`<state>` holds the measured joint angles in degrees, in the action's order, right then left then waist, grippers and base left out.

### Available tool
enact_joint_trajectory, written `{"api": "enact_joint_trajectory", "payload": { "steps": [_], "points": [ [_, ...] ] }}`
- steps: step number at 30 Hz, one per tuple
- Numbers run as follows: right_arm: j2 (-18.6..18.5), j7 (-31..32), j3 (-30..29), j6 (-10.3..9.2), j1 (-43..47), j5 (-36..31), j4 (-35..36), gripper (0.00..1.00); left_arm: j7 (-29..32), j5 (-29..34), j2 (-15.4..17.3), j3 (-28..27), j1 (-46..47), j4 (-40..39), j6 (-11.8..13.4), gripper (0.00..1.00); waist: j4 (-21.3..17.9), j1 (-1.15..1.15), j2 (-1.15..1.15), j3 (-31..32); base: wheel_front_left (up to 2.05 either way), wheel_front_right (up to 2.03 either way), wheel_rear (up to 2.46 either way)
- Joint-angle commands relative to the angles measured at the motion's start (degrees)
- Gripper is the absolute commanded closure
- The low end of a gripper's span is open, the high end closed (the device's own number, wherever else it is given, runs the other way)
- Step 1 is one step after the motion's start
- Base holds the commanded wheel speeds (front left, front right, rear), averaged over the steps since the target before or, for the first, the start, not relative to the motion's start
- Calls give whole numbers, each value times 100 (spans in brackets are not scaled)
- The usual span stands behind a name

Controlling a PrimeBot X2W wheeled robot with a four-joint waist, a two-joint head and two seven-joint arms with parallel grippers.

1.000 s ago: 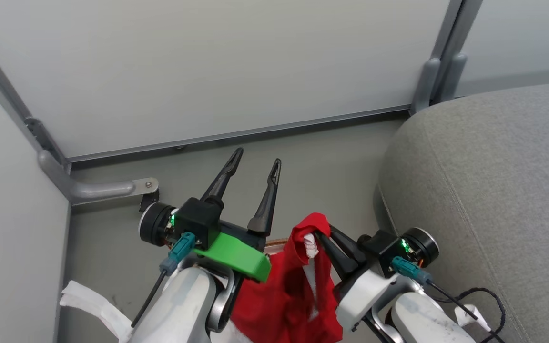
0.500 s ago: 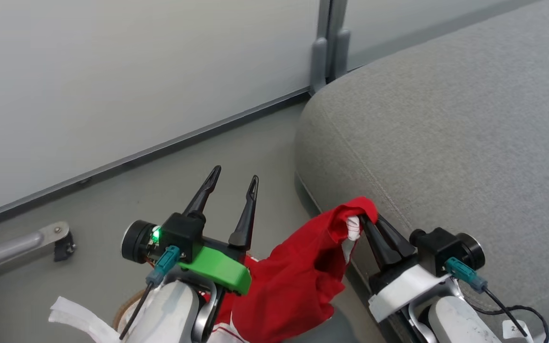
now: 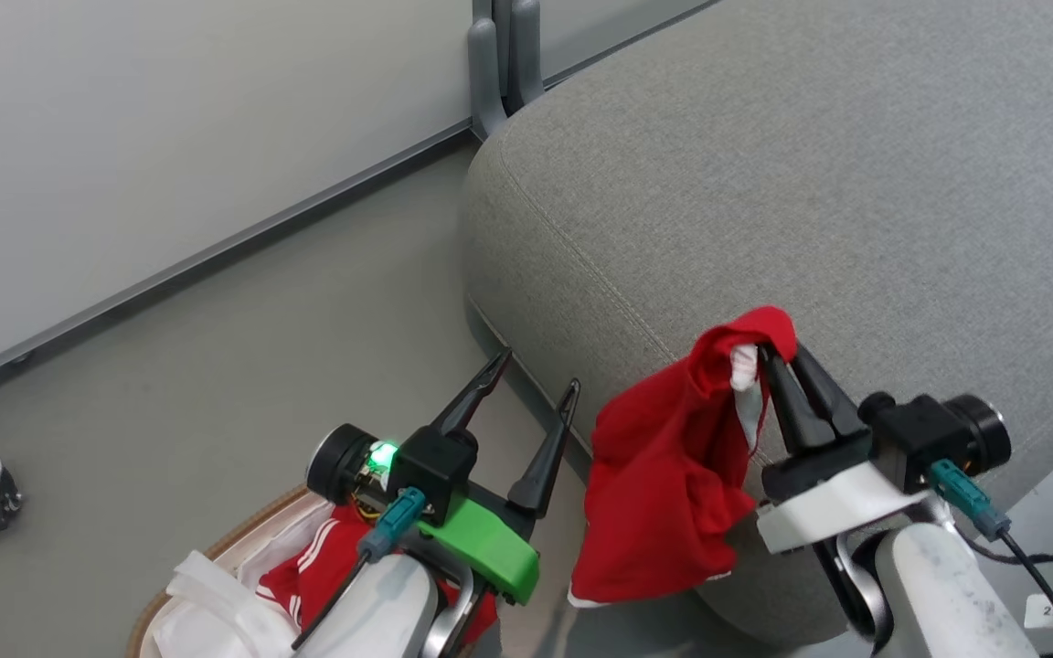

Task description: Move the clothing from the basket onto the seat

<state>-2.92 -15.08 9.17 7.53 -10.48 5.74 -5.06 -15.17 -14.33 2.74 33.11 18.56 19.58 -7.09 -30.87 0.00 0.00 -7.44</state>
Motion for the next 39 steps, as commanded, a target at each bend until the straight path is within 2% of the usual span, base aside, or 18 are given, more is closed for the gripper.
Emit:
{"api": "enact_joint_trajectory", "payload": {
  "steps": [1,5,11,15,18,23,27,29,39],
  "points": [
    [-7,-13,-47,-8,-226,-136,85,100,3,1,33,66,123,17,-26,0,-96,0,0,-255,0,0,0],
    [-193,-13,-179,-8,-875,-414,173,100,3,63,34,175,203,-11,-34,0,-104,0,0,-532,0,0,0],
    [-927,-13,-330,-8,-2317,-675,84,100,3,251,125,116,317,-56,-42,0,-108,0,0,-952,0,0,0],
    [-1546,-13,-546,-8,-3300,-828,-223,100,3,292,215,131,425,-138,-44,0,-20,0,0,-1253,0,0,0],
    [-2193,-8,-543,-8,-3922,-1131,-623,100,3,263,302,217,553,-171,-44,0,155,0,0,-1511,0,0,0],
    [-2919,-9,-1085,-10,-4748,-1280,-1408,100,3,198,403,326,767,-271,-42,0,462,0,0,-1962,0,0,0],
    [-3065,-7,-1425,-9,-5111,-1250,-1966,100,3,187,529,442,915,-343,-42,0,681,0,0,-2312,0,0,0],
    [-2989,-9,-1549,-9,-5196,-1216,-2118,100,3,179,570,480,971,-356,-42,0,748,0,0,-2424,0,0,0],
    [-2231,-8,-2284,-9,-4474,-1258,-2064,100,3,150,721,690,1226,-337,-43,0,1002,0,0,-2832,0,0,0]
  ]
}}
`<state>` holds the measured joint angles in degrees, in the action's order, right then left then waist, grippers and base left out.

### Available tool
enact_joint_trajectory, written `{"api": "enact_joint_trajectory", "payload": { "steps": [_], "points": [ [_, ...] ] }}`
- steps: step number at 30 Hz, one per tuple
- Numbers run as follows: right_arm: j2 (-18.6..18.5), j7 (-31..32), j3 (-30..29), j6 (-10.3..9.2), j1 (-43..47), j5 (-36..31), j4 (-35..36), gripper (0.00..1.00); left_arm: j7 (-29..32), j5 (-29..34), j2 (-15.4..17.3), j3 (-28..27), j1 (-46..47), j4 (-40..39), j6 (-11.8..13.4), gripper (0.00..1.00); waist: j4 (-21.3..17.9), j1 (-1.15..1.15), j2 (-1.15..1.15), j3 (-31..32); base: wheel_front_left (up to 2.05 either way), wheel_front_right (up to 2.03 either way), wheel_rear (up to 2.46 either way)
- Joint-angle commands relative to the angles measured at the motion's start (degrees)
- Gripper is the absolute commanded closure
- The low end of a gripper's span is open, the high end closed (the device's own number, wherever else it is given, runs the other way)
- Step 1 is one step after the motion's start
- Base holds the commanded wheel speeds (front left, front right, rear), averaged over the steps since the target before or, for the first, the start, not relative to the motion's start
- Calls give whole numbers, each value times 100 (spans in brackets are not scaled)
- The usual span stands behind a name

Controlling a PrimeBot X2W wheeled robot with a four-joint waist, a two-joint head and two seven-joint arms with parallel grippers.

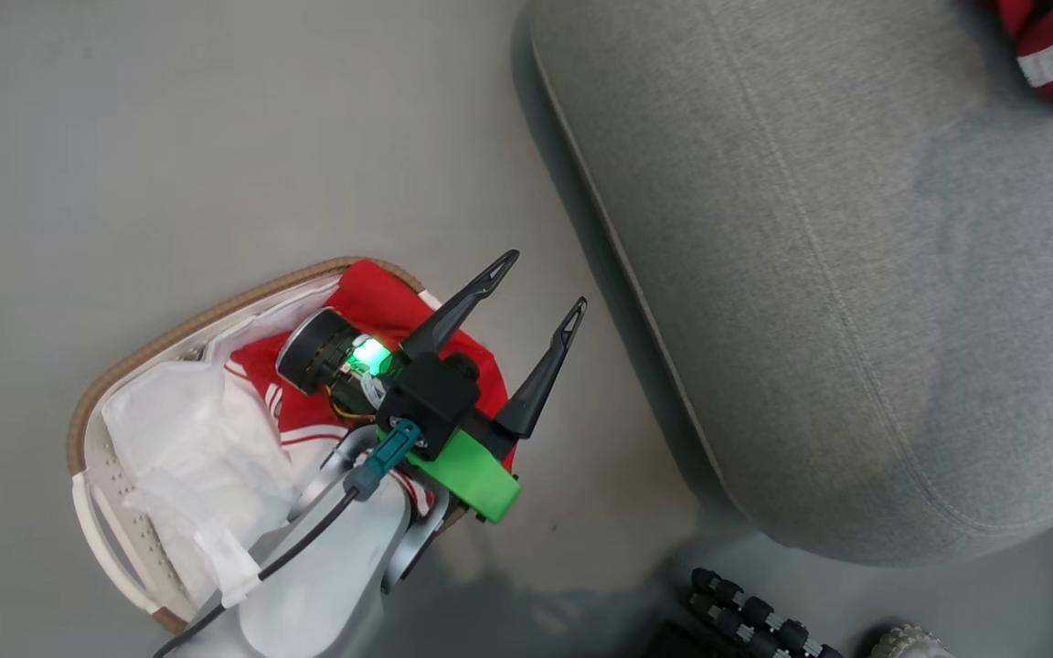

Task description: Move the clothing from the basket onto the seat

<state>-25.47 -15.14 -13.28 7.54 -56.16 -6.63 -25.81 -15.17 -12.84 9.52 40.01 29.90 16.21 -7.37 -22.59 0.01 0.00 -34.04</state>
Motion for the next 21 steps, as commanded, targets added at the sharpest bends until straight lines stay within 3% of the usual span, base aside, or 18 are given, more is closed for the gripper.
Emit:
{"api": "enact_joint_trajectory", "payload": {
  "steps": [1,13,14,16,17,18,21],
  "points": [
    [80,-2,-103,-10,190,-42,-11,100,3,-5,47,7,101,12,-15,0,185,-1,0,-179,0,0,0],
    [926,-2,-884,-10,1690,-297,-758,100,3,-82,25,-23,-25,183,-16,0,289,-1,0,29,0,0,0],
    [1007,-1,-958,-10,1859,-284,-773,95,3,-85,5,-76,-62,187,-16,0,307,-1,0,88,0,0,0],
    [1153,-1,-1120,-10,2132,-249,-763,74,3,-81,-34,-159,-138,201,-16,0,335,-1,0,204,0,0,0],
    [1216,-1,-1179,-10,2253,-253,-735,54,3,-72,-49,-208,-181,213,-16,0,345,-1,0,266,0,0,0],
    [1290,-2,-1235,-10,2402,-273,-694,4,3,-69,-74,-284,-230,220,-16,0,357,-1,0,344,0,0,0],
    [1449,-1,-1396,-10,2762,-293,-639,0,3,-37,-127,-440,-381,252,-15,0,389,-1,0,564,0,0,0]
  ]
}}
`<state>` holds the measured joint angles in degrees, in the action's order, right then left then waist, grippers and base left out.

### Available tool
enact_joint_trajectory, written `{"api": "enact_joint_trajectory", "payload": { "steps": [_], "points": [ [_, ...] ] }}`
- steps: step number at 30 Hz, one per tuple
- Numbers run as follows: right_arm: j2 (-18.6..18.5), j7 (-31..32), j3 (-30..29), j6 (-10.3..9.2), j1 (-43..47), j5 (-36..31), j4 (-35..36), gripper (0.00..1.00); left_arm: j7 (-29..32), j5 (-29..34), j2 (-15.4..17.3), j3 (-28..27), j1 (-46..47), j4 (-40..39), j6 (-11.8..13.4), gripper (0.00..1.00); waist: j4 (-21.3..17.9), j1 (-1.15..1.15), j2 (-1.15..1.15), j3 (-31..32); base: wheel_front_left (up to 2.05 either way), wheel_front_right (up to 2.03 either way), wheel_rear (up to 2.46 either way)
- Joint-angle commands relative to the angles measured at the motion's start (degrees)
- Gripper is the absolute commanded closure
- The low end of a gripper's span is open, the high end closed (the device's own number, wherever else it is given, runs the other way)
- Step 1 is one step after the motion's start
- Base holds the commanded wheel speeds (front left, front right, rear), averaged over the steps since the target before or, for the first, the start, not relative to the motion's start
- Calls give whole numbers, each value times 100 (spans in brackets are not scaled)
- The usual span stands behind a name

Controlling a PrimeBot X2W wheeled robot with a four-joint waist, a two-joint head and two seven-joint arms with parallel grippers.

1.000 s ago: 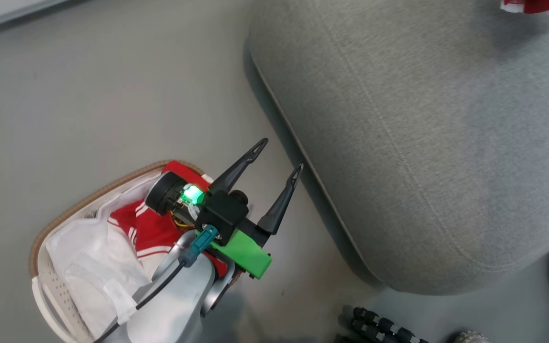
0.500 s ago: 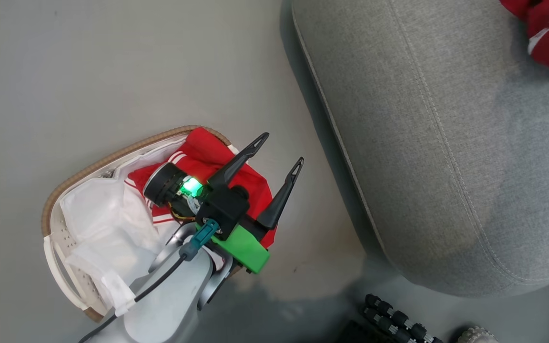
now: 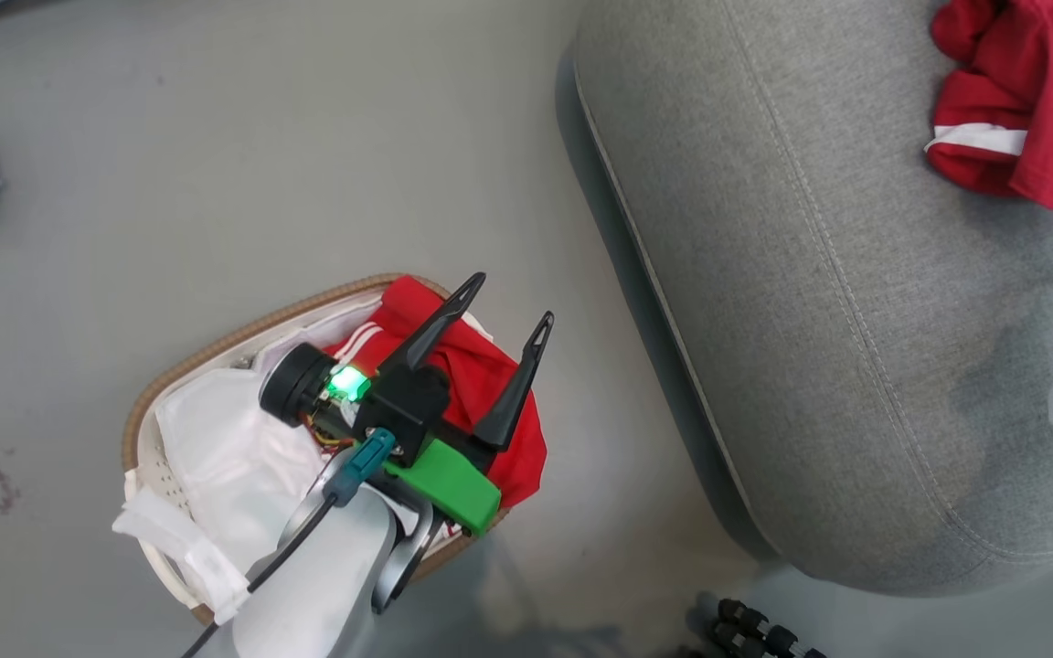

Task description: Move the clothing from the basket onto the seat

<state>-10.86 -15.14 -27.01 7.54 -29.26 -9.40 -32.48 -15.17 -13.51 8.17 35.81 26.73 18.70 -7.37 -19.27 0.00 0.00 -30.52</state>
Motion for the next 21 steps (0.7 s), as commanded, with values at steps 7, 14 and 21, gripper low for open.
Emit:
{"api": "enact_joint_trajectory", "payload": {
  "steps": [7,14,21],
  "points": [
    [212,-2,60,-10,790,1,370,0,3,107,-150,-495,-462,86,-10,0,168,0,0,745,0,0,0],
    [211,-1,644,-9,1042,333,883,0,3,184,-330,-1146,-891,-7,41,0,396,0,0,1259,0,0,0],
    [302,-1,1296,-9,1137,557,1291,0,3,246,-455,-1779,-1268,-98,117,0,791,0,0,1650,0,0,0]
  ]
}}
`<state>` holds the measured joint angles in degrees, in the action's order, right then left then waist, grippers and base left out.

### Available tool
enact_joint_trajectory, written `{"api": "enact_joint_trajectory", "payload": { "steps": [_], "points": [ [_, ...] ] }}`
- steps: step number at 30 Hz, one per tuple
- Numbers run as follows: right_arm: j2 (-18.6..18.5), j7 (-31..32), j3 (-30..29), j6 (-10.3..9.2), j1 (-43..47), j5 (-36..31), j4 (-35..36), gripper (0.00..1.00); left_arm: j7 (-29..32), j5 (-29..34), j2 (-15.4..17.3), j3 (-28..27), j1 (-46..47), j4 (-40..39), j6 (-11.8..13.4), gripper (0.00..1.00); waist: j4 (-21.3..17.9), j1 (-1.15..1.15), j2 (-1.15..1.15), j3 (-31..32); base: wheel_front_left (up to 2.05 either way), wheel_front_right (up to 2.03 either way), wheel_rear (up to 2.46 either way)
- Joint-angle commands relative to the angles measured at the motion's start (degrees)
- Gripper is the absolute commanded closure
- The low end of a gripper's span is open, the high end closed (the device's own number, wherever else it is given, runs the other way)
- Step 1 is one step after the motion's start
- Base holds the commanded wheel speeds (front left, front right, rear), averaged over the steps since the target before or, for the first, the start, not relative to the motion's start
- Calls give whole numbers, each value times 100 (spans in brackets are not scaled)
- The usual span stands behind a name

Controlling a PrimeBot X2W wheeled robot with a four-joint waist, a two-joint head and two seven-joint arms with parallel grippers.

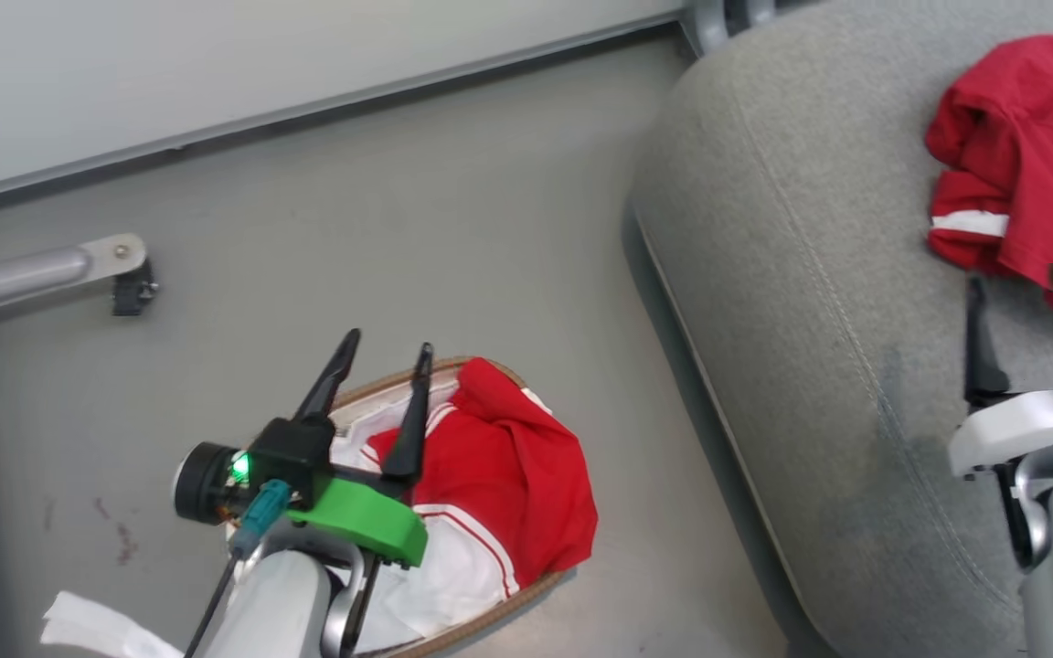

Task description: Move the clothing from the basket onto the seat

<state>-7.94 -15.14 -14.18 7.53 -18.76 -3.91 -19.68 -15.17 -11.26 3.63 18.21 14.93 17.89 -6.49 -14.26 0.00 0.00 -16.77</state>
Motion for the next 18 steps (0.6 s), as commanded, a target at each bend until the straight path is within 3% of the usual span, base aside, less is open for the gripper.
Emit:
{"api": "enact_joint_trajectory", "payload": {
  "steps": [1,18],
  "points": [
    [54,-1,138,-8,101,35,58,0,3,41,-10,-122,-132,-12,43,0,360,0,0,327,0,0,0],
    [429,-1,1132,-8,187,424,18,0,3,211,-64,-1601,-650,332,210,0,1205,0,0,952,0,0,0]
  ]
}}
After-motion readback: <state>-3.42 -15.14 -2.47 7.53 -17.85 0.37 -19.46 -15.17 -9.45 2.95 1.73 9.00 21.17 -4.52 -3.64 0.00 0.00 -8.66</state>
